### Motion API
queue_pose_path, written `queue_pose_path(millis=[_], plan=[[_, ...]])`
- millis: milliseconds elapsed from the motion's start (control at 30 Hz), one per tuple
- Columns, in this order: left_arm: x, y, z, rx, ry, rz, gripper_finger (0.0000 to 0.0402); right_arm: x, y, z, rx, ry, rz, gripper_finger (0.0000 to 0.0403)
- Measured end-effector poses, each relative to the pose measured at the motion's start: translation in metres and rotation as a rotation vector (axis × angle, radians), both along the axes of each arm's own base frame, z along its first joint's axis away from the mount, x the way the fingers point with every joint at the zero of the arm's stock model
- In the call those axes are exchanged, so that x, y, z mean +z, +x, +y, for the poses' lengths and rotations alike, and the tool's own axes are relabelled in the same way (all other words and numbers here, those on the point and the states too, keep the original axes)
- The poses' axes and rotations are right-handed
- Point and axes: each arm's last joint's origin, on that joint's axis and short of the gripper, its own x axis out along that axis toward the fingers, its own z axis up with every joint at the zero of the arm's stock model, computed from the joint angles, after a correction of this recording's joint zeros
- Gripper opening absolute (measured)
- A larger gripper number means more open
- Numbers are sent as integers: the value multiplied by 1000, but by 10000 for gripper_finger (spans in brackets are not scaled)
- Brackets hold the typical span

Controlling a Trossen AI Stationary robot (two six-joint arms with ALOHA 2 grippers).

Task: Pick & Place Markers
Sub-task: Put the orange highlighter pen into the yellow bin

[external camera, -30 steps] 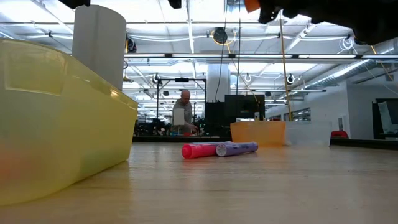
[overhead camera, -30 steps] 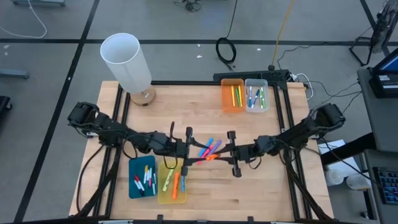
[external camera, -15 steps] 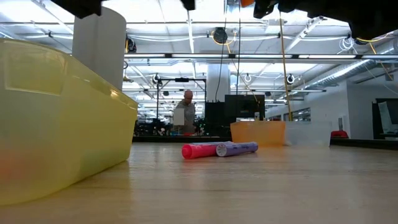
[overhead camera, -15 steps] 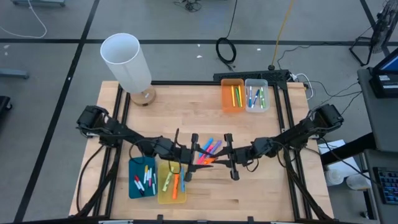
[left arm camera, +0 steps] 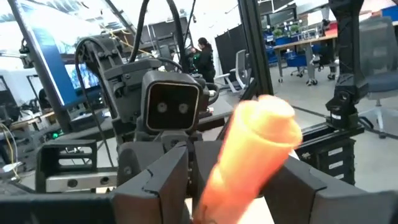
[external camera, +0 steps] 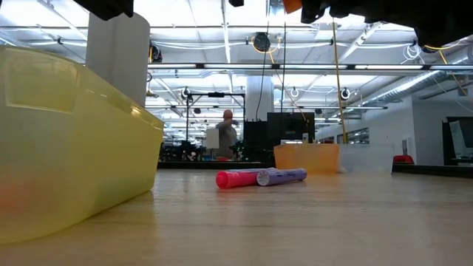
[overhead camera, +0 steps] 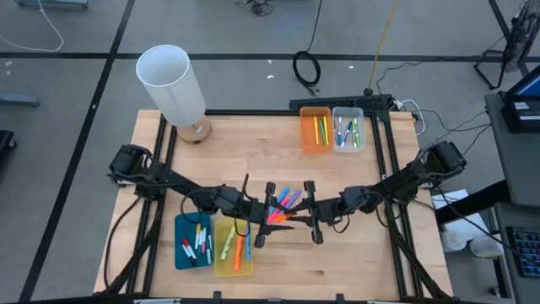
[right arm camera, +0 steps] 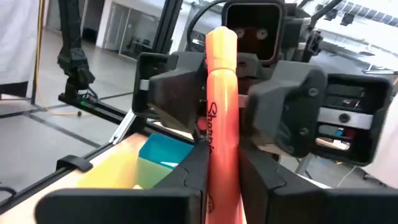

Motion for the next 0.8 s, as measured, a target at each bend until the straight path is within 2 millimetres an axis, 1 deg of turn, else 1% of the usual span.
queue_pose_path(millis=[200,300,433,467,600,667,733,800], plan=[[-1,-1,-3,0,63,-10,181,0,0,0,0,-6,-4,45],[-1,-1,-3,5,96,-17,147,0,0,0,-1,-23,-5,45],[-1,-1,-3,3,133,-19,65,0,0,0,0,-13,-1,45],[-2,-1,-3,-5,140,-19,52,0,0,0,-1,-4,1,45],[-2,-1,-4,-11,107,-1,53,-2,0,0,3,27,29,48],[-2,-2,-7,3,100,10,53,-3,0,0,4,63,50,68],[0,-6,-11,21,109,30,53,-6,1,-1,-28,107,91,99],[8,-13,-17,41,119,40,53,-10,1,-2,-67,132,132,133]])
